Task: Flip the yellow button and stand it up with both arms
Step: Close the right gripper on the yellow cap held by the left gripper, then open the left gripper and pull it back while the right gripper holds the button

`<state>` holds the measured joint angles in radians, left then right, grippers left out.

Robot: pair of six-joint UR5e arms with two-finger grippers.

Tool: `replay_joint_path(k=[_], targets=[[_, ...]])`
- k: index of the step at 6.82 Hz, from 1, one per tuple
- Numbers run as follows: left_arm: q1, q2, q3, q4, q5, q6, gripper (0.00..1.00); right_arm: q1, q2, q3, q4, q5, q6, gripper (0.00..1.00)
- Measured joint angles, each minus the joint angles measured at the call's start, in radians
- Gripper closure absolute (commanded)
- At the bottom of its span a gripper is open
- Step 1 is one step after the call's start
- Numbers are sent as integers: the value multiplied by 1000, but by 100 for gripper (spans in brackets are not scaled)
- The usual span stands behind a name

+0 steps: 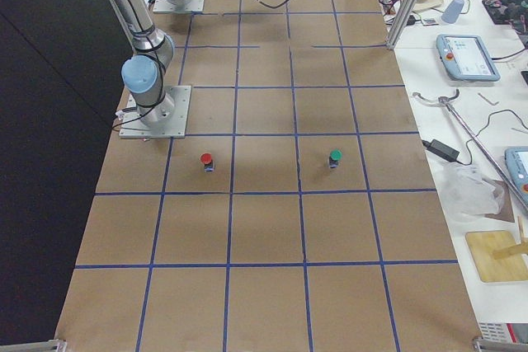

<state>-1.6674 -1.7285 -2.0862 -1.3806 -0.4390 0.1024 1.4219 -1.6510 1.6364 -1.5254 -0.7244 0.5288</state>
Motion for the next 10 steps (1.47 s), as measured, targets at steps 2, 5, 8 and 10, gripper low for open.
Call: replay_joint_path(k=[2,5,8,10], targets=[[0,1,0,0,1,-2,0,0,-1,-2,2,3,-1,87],[0,2,48,12,25,-52,0,0,0,-8,3,1,-1,89],[8,7,232,17,268,-290,0,-84,8,-14,-6,-45,-55,89],[9,10,415,66,616,-533,0,-179,14,-11,5,-118,-198,89]])
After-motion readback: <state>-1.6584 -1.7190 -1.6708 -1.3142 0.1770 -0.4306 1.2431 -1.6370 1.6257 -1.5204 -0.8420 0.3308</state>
